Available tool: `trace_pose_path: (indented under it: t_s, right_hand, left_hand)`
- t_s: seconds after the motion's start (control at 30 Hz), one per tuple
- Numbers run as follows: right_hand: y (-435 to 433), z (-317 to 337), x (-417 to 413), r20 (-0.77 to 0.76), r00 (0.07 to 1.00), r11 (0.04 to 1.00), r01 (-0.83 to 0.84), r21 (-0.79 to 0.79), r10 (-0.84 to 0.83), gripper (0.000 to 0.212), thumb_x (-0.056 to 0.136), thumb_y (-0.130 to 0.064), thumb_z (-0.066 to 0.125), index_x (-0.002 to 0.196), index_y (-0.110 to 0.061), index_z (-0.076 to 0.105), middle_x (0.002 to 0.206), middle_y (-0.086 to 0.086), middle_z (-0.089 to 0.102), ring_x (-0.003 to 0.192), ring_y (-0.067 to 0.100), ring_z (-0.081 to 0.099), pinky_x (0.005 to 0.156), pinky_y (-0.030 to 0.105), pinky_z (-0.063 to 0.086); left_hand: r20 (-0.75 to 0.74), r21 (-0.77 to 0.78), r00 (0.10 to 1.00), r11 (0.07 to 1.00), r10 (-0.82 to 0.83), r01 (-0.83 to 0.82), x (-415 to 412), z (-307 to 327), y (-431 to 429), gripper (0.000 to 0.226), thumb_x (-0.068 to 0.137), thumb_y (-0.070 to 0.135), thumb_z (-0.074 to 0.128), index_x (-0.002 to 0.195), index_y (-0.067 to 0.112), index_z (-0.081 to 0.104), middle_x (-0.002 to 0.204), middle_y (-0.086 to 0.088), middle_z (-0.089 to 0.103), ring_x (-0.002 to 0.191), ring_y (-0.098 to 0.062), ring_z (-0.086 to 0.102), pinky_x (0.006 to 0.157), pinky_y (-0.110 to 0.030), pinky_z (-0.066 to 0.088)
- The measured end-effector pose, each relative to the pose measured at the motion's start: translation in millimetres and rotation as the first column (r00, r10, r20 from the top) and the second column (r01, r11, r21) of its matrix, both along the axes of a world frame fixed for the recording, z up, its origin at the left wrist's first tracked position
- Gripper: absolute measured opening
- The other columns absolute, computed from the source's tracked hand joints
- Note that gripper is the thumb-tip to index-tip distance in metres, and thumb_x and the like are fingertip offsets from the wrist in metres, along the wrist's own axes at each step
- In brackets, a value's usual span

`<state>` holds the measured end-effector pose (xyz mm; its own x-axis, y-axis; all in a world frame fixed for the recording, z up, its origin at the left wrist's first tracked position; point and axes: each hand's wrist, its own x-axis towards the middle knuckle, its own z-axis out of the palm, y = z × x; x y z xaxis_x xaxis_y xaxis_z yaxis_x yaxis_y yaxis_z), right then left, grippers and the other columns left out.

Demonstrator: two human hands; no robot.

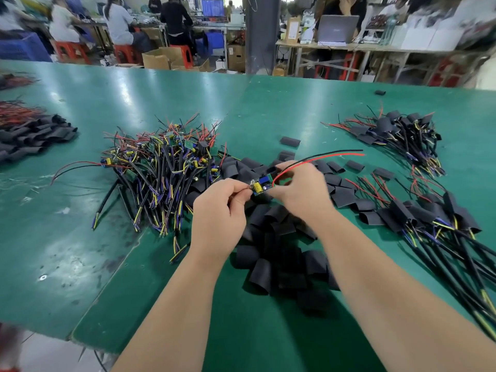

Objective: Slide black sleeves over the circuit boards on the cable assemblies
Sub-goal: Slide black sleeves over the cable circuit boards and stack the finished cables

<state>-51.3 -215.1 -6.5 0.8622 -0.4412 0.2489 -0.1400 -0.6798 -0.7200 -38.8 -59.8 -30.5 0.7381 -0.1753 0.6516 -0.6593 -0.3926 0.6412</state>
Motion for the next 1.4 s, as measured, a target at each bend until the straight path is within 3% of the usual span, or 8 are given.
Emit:
trace_pose_path:
  t_s: [0.07,0.17,0.27,0.37,0.7,0.97,1.2,1.4]
  right_hand:
    - [-18,3,-18,0.171,0.984,0.932,-0.022,0.362,-0.043,0.015,0.073,-0.016,0.079,0.072,-0.024,0.066,0.068,-0.011,0.068,0.066,0.005,0.06,0.062,0.017,0.046]
    - [-45,3,-48,0.345,0.927,0.479,-0.239,0.845,-0.146,0.013,0.08,-0.007,0.07,0.079,-0.016,0.061,0.077,0.002,0.07,0.078,0.017,0.067,0.067,0.025,0.05]
    - [-60,6,-71,0.372,0.882,0.147,-0.343,0.928,-0.288,0.009,0.084,-0.019,0.063,0.087,-0.011,0.059,0.08,0.004,0.07,0.084,0.015,0.071,0.066,0.019,0.054]
    - [-62,11,-82,0.414,0.829,0.034,-0.434,0.9,-0.375,0.023,0.077,-0.024,0.067,0.092,-0.009,0.057,0.092,0.005,0.067,0.088,0.012,0.072,0.071,0.019,0.056]
    - [-42,26,-92,0.527,0.808,0.103,-0.52,0.848,-0.262,0.02,0.076,-0.025,0.059,0.061,-0.018,0.07,0.076,-0.001,0.071,0.083,0.011,0.072,0.067,0.019,0.055]
    - [-40,19,-90,0.607,0.789,0.253,-0.571,0.781,-0.093,0.017,0.078,-0.021,0.061,0.094,-0.023,0.066,0.096,-0.003,0.074,0.084,0.007,0.069,0.076,0.02,0.053]
    - [-8,-2,-75,0.452,0.892,0.512,-0.394,0.763,0.012,0.029,0.068,-0.004,0.079,0.091,-0.017,0.068,0.088,0.007,0.071,0.074,0.015,0.065,0.073,0.025,0.051]
    - [-11,-4,-76,0.462,0.882,0.571,-0.425,0.702,0.088,0.023,0.066,-0.018,0.08,0.086,-0.023,0.071,0.086,0.003,0.074,0.075,0.014,0.067,0.074,0.028,0.051]
  left_hand:
    - [-0.014,0.01,1.0,1.0,-0.012,0.012,0,1,0,0.008,0.084,0.001,0.065,0.083,0.008,0.07,0.07,0.014,0.057,0.066,0.009,0.051,0.064,-0.004,0.035]
    - [-0.033,0.03,0.999,0.999,-0.023,0.024,-2,2,-1,0.009,0.084,0.001,0.066,0.082,0.009,0.07,0.068,0.02,0.054,0.065,0.008,0.051,0.062,-0.004,0.034]
    - [-0.03,0.048,0.999,0.998,-0.026,0.027,-2,3,-2,0.009,0.085,0.002,0.066,0.082,0.009,0.07,0.067,0.021,0.053,0.064,0.01,0.05,0.062,-0.005,0.035]
    - [-0.036,0.059,0.999,0.998,-0.031,0.033,-3,3,-2,0.009,0.085,0.002,0.065,0.083,0.01,0.07,0.067,0.021,0.054,0.065,0.008,0.051,0.061,-0.005,0.035]
    - [-0.011,0.08,1.0,0.997,-0.002,0.003,-1,1,1,0.008,0.085,0.003,0.066,0.083,0.009,0.07,0.068,0.015,0.056,0.065,0.007,0.051,0.06,-0.005,0.036]
    - [-0.052,0.074,0.999,0.997,0.011,-0.007,-1,0,-1,0.008,0.085,0.005,0.067,0.083,0.012,0.071,0.068,0.014,0.059,0.065,0.005,0.052,0.059,-0.007,0.037]
    - [-0.03,0.084,0.995,0.991,-0.098,0.1,-9,-2,-9,0.005,0.083,0.005,0.068,0.084,0.009,0.072,0.073,0.017,0.059,0.067,0.012,0.052,0.064,-0.002,0.035]
    - [-0.144,-0.077,0.975,0.984,-0.17,0.161,-11,2,-8,0.012,0.087,0.004,0.065,0.082,0.014,0.07,0.071,0.005,0.069,0.065,-0.013,0.062,0.063,-0.026,0.051]
